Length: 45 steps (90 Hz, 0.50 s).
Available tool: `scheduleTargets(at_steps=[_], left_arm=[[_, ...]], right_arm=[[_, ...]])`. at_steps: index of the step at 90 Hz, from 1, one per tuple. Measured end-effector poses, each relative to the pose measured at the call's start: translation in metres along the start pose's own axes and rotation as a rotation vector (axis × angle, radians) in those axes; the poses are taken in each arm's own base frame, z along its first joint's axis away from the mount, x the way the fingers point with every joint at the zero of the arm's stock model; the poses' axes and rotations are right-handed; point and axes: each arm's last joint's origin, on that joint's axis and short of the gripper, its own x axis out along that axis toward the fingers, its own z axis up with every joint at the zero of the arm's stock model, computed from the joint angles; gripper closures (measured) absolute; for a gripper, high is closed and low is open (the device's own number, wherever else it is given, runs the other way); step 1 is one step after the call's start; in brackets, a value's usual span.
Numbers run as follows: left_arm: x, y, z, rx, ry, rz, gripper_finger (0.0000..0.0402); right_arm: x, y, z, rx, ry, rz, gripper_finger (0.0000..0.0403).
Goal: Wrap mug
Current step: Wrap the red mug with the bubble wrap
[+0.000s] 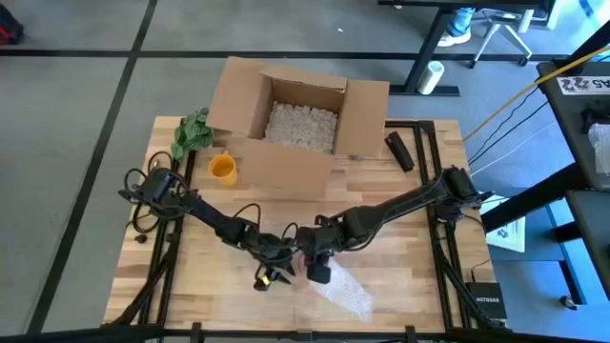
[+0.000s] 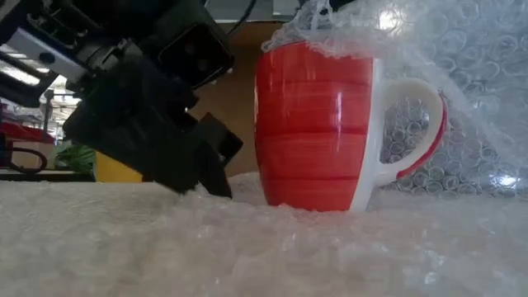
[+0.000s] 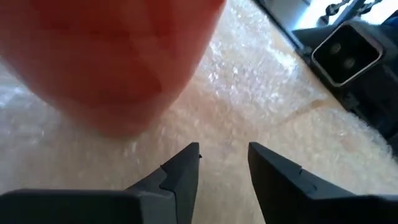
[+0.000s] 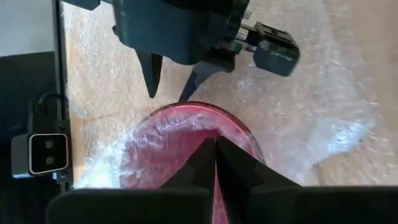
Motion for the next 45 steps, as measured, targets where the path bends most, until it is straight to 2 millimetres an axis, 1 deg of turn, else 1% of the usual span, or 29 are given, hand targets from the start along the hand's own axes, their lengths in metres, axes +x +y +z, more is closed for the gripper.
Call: scheduleTargets(at_steps=[13, 29, 37, 45], left_arm=[[0.0, 0.0, 0.0, 0.0, 0.0, 0.0, 0.028], [0.0, 0.0, 0.0, 0.001, -0.003, -0.001, 0.028], [0.0, 0.0, 0.001, 0.003, -0.006, -0.001, 0.028], [0.0, 0.0, 0.001, 0.004, -0.005, -0.001, 0.028]], right_arm=[[-0.008, 0.011, -0.002, -0.006, 0.017, 0.007, 0.0403], [-0.009, 0.023, -0.01, 0.001, 0.074, 0.074, 0.0403], [-0.002, 0.025, -0.013, -0.001, 0.094, 0.075, 0.0403], [0.012, 0.024, -0.014, 0.0, 0.123, 0.07, 0.0403]])
